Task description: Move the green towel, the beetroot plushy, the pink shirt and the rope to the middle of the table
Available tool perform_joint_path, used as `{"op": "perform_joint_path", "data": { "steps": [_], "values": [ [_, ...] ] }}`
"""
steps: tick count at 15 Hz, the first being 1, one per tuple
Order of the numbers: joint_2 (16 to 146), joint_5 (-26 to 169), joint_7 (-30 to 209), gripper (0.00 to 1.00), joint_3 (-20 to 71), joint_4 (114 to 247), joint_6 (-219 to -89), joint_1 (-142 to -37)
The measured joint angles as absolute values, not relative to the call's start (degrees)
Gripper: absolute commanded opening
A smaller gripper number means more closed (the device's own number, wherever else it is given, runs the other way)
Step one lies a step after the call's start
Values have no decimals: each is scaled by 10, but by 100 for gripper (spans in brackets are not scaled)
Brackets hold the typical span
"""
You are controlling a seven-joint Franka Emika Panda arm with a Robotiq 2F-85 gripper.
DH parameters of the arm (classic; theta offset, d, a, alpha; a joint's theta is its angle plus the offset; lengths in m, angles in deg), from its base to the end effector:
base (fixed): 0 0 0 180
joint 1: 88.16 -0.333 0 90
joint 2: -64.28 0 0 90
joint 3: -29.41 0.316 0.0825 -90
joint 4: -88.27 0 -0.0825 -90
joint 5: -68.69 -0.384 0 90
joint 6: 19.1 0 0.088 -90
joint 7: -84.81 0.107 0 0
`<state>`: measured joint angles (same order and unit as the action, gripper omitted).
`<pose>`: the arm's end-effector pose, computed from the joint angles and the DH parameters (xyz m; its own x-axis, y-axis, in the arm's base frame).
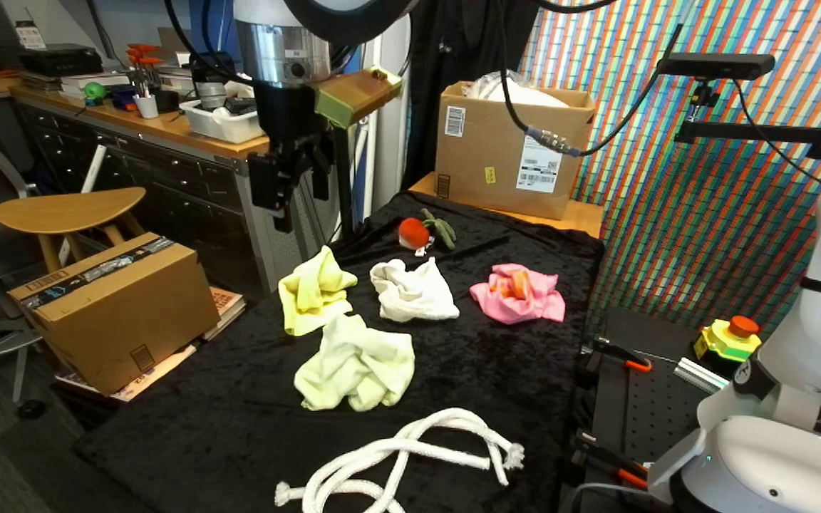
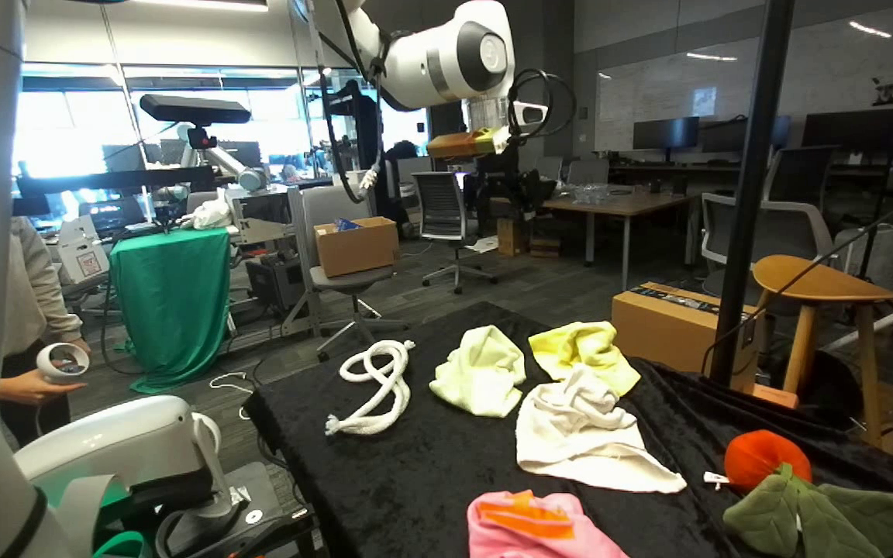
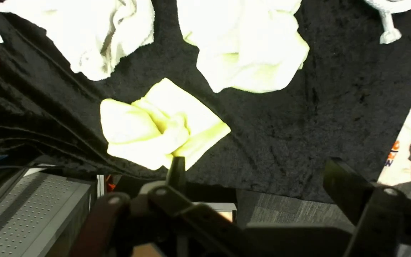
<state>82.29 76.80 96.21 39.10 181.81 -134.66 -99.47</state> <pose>0.6218 0.2178 0.4458 0.9729 0.2141 0.0875 0.2090 -0.9758 0.0637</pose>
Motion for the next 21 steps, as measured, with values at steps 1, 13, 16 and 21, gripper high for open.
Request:
{"op": "perform_joint_path", "data": {
  "steps": [1,13,16,21],
  "values": [
    [828,768,965,100,386,1820,-1352,-995],
    [929,767,981,100,344,1824,-1434,-993],
    [953,762,981,100,339,1817,-1452,-993],
    [988,752,984,100,333,1792,-1470,-993]
  ]
}}
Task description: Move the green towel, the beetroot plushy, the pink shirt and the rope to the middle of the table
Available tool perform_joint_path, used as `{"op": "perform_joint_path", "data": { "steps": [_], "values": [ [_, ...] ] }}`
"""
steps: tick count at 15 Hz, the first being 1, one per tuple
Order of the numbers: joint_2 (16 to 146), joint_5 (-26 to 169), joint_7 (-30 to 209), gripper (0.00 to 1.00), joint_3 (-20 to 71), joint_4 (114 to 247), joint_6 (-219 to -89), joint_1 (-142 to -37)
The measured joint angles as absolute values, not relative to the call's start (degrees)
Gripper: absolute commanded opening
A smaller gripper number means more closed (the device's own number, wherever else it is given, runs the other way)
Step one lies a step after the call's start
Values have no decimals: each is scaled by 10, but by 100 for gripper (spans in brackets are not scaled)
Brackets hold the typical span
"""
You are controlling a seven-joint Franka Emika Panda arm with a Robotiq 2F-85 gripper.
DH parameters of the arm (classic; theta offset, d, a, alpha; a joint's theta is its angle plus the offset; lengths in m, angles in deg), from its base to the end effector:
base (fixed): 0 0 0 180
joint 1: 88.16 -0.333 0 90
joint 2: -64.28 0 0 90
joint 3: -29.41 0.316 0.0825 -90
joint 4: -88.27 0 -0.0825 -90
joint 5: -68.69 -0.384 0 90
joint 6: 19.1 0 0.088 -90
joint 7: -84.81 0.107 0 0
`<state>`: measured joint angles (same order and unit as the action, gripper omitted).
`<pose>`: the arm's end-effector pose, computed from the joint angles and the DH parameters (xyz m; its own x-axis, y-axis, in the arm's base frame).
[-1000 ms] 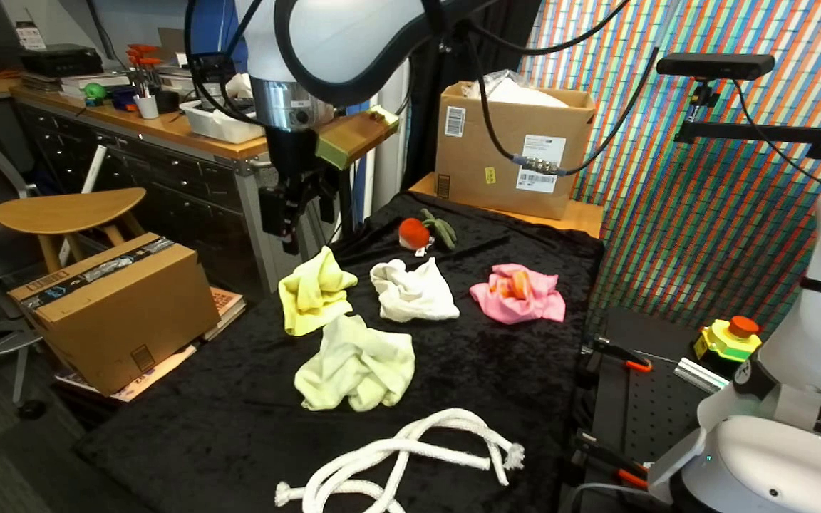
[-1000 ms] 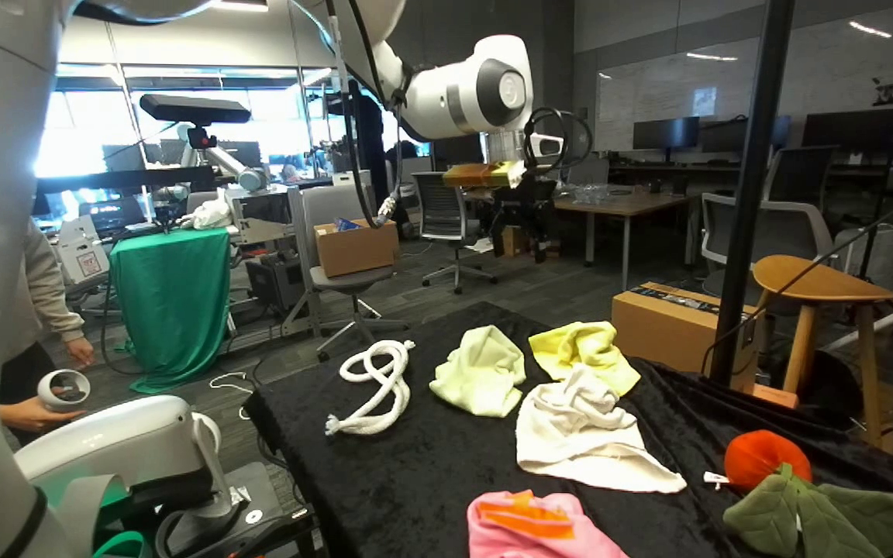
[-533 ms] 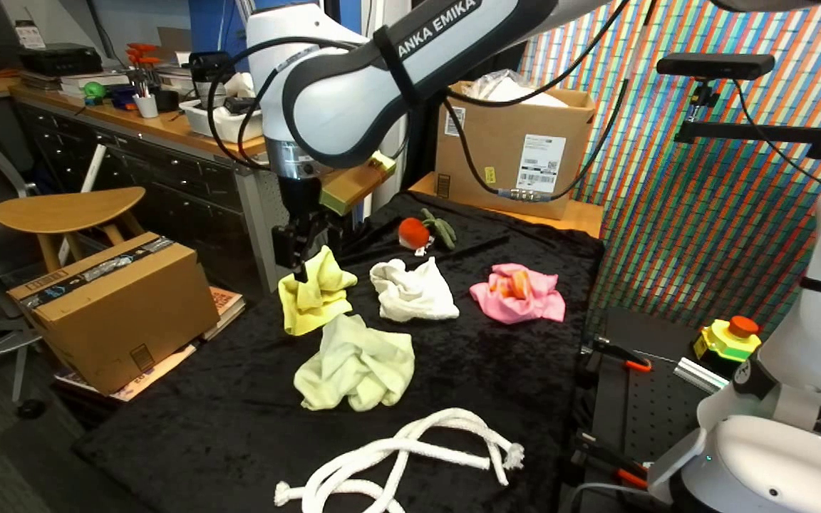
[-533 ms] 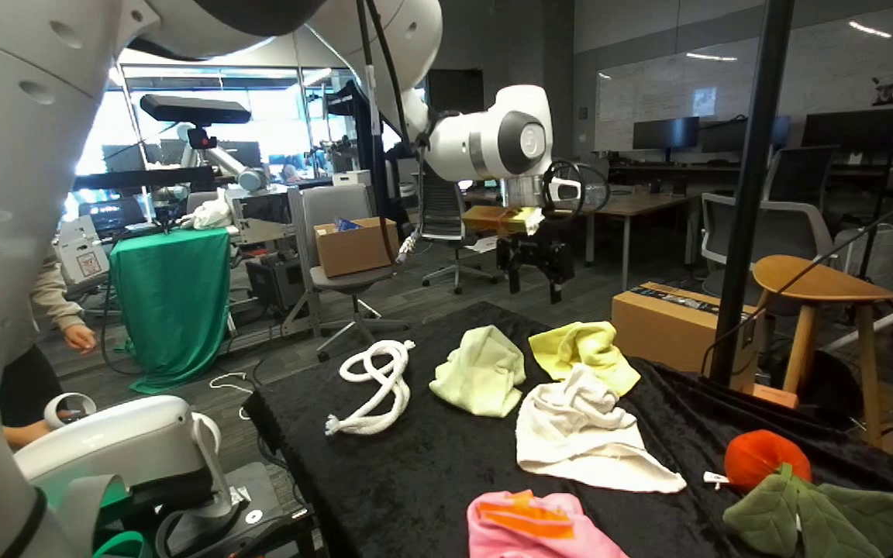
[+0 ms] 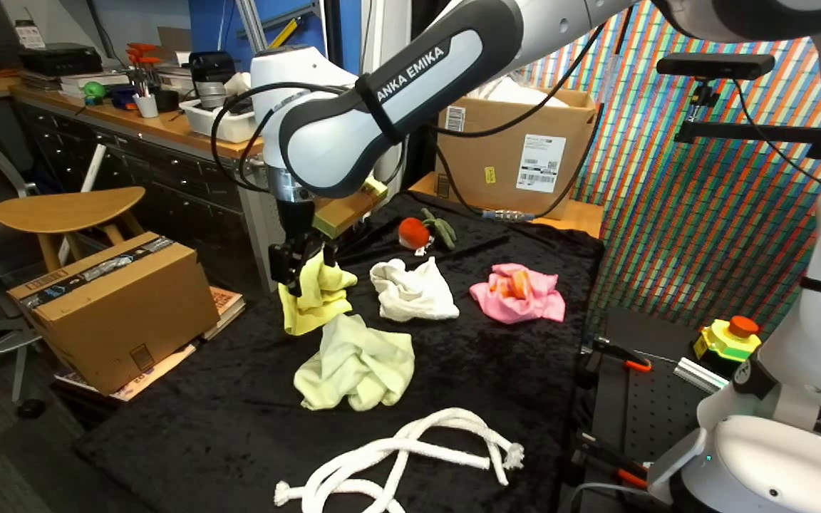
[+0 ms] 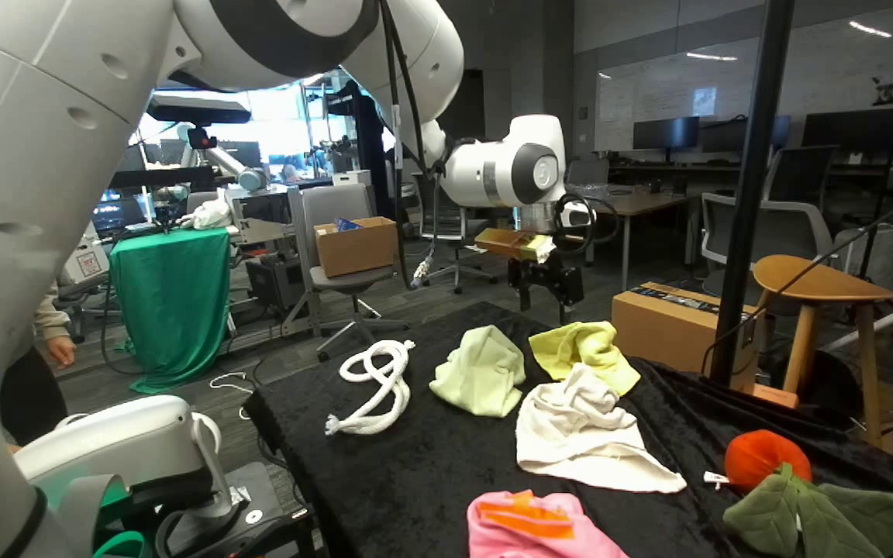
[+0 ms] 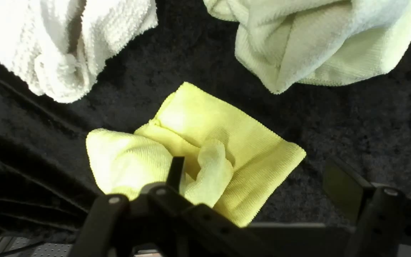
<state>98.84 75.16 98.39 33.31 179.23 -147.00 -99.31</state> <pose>0.6787 0.1721 0.2880 0.9953 0.0812 0.0534 0.0790 -0.9960 0.0420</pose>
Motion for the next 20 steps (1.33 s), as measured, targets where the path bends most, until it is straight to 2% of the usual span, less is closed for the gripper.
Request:
{"op": "perform_joint_path", "data": {
  "steps": [15,17,20],
  "values": [
    [1100,762,1061,100,275,1690,-1479,-1015],
    [1112,763,1068,74,271,1679,-1479,-1017],
    [1121,763,1071,49,268,1666,-1478,-1017]
  ]
}}
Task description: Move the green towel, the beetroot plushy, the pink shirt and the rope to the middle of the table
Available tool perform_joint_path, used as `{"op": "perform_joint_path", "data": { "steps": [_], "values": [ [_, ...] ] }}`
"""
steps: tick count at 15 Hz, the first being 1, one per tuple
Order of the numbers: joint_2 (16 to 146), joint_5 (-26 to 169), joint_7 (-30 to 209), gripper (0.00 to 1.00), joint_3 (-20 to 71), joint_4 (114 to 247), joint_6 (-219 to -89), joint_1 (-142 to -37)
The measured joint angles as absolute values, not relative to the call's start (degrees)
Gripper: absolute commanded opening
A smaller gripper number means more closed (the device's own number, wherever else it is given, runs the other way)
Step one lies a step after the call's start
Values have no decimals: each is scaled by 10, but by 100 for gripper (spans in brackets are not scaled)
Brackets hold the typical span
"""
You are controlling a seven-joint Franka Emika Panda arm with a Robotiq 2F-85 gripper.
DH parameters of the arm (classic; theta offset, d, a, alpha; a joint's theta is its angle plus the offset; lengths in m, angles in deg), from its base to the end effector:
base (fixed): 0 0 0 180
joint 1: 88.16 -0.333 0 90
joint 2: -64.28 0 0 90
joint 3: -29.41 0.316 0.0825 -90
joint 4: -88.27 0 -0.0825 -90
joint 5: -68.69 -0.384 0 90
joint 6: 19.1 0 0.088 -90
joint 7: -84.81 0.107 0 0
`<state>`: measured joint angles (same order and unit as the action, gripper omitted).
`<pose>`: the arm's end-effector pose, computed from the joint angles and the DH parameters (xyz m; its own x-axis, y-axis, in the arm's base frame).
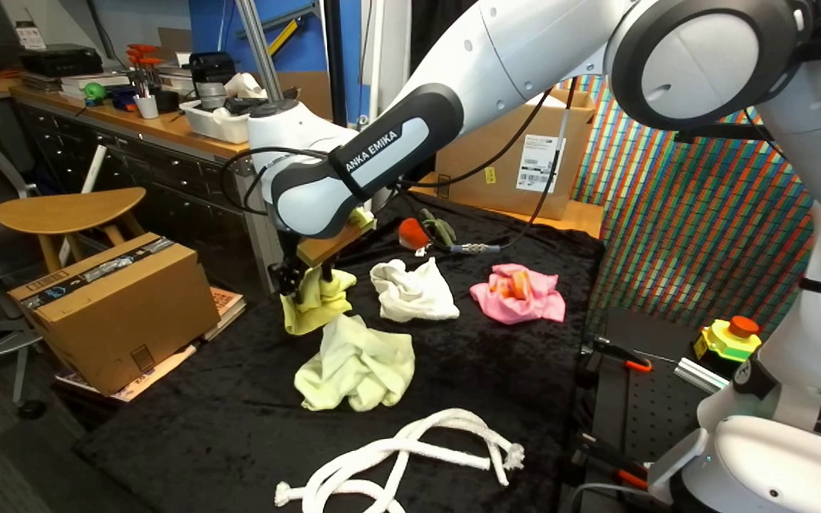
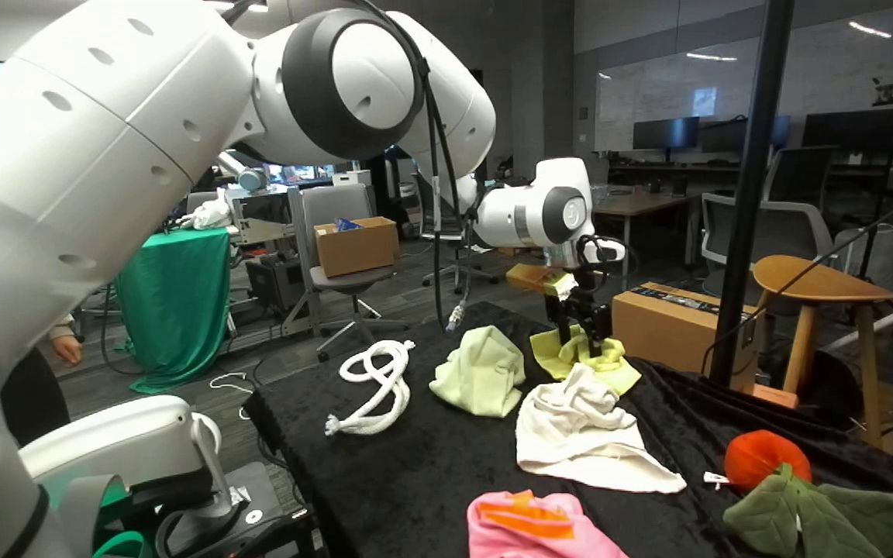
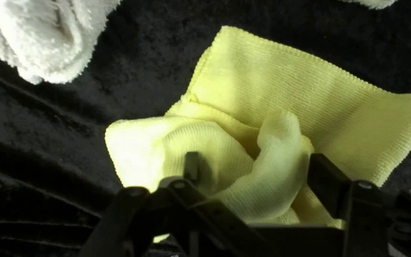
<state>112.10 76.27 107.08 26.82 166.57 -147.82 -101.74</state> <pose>0.7271 0.1448 0.2222 0.9915 -0.0951 0.0887 -0.1050 -0.9878 0.1147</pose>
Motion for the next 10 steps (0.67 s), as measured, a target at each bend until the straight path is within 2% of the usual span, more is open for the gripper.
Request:
{"op": "perform_joint_path", "data": {
  "steps": [5,6,8,10],
  "values": [
    [1123,763,1071,11,265,1656,-1477,-1017],
    [1123,763,1071,6,264,1655,-1477,-1017],
    [1123,763,1071,2,263,1653,-1477,-1017],
    [1122,763,1071,6,261,1652,-1477,-1017]
  ]
}}
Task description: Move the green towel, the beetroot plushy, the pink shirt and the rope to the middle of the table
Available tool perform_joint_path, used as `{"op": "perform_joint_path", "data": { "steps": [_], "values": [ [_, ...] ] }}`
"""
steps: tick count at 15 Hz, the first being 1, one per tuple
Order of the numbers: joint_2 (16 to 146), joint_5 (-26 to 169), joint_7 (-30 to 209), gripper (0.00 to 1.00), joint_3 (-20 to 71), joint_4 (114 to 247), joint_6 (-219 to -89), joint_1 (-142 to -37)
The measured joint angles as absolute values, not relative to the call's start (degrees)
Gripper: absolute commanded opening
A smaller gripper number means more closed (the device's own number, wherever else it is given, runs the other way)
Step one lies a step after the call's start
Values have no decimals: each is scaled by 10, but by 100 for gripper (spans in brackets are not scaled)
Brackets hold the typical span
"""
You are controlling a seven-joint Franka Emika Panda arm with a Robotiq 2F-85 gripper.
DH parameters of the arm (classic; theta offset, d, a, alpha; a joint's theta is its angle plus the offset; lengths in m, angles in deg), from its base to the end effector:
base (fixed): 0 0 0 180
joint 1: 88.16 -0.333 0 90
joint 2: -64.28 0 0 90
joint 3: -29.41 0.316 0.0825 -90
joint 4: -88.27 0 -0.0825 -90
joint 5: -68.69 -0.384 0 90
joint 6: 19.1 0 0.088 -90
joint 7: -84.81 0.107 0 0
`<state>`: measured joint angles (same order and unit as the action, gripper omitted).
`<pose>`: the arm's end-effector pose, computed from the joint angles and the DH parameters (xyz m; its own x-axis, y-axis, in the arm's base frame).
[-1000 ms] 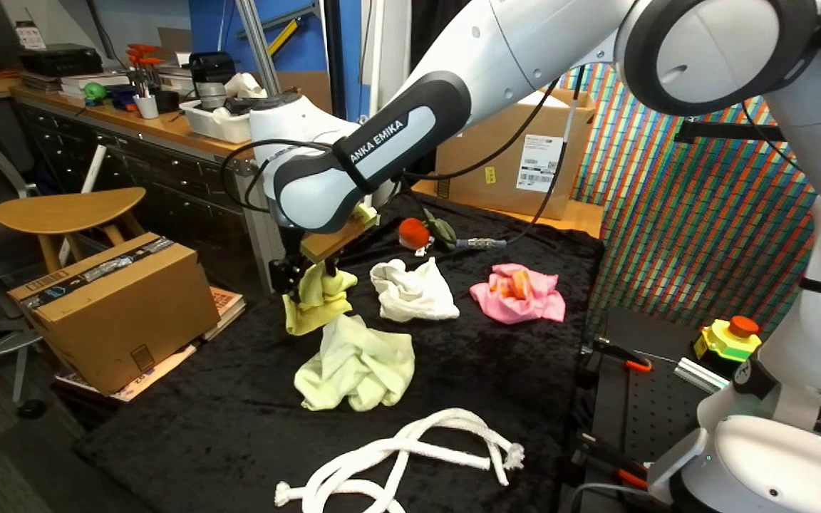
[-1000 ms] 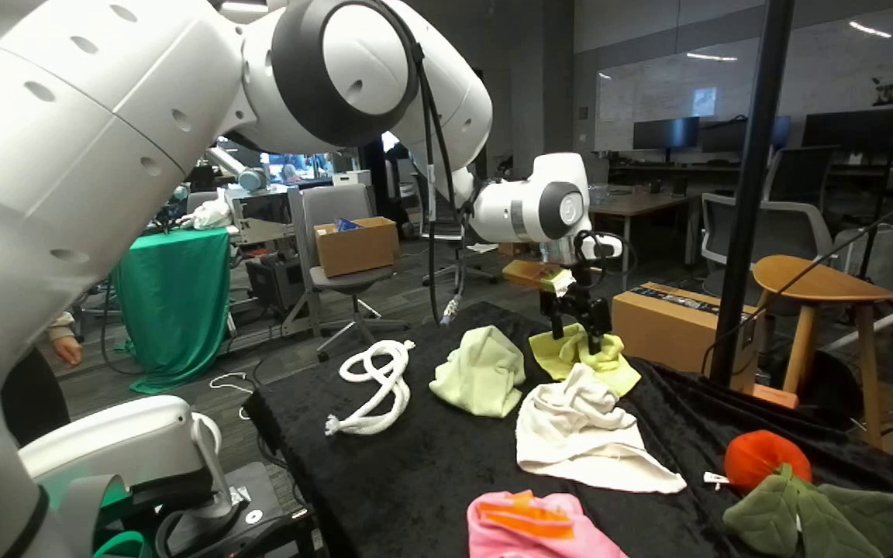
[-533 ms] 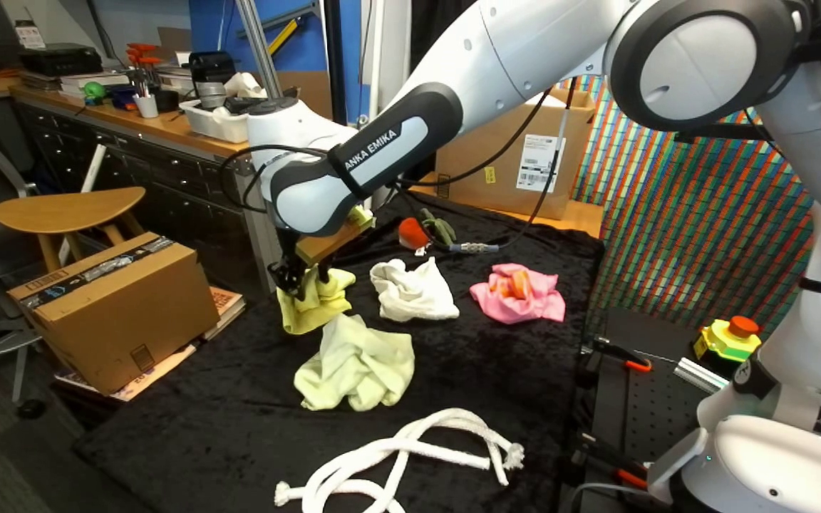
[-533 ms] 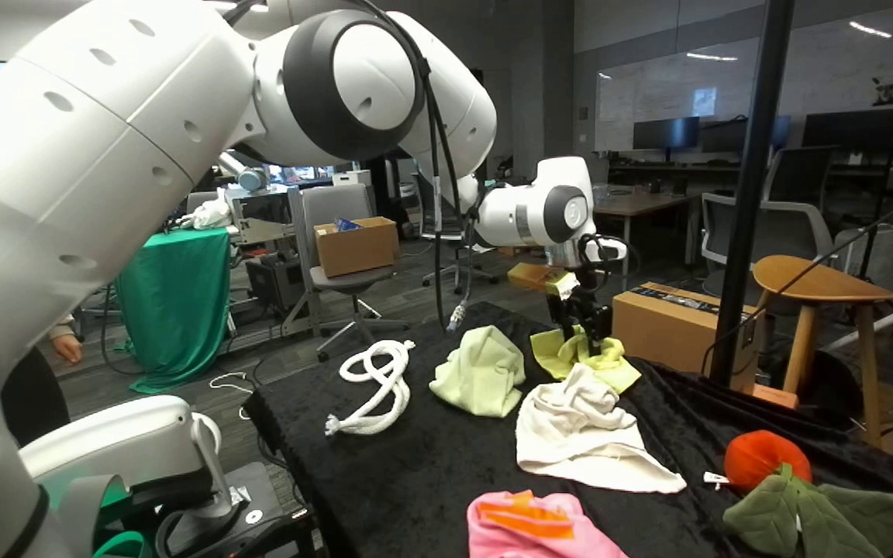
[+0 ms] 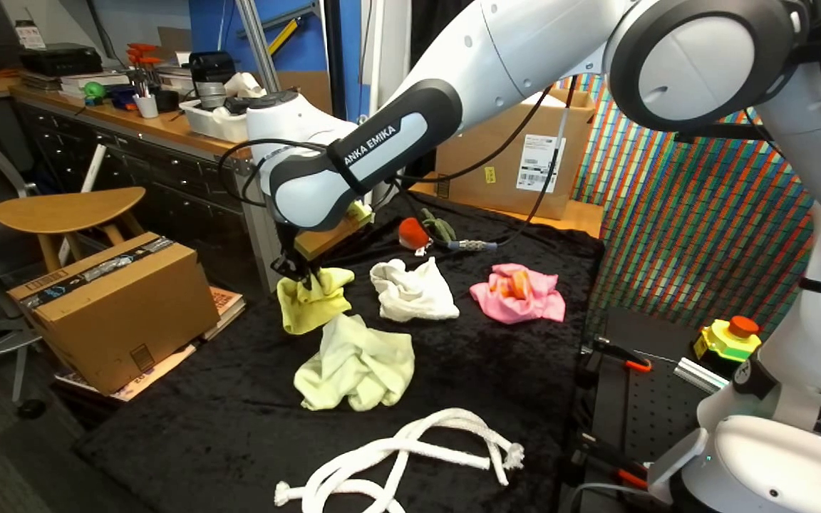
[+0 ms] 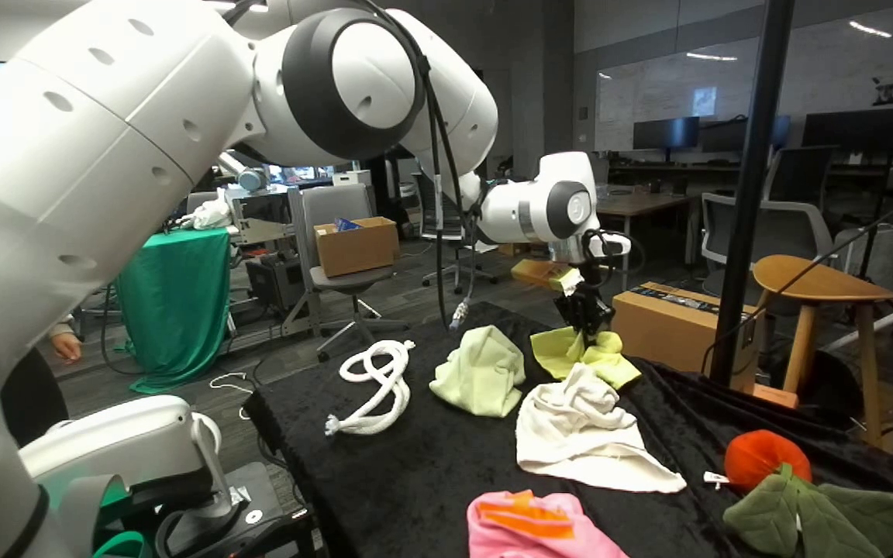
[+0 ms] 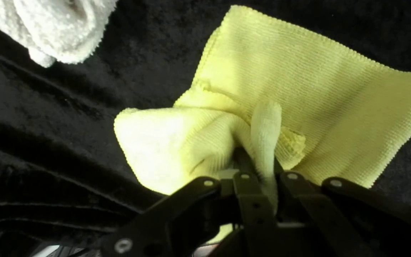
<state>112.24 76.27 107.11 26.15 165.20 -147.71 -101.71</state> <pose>0.7340 0.1393 0.2314 0.9886 -0.1028 0.1103 -0.1156 -0.9864 0.1169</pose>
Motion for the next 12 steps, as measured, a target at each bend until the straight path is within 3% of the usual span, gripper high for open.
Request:
{"op": "perform_joint_path", "data": {
  "steps": [6,12],
  "values": [
    [1090,760,1054,4,271,1662,-1451,-1016],
    [940,760,1012,4,299,1750,-1395,-1016]
  ]
}}
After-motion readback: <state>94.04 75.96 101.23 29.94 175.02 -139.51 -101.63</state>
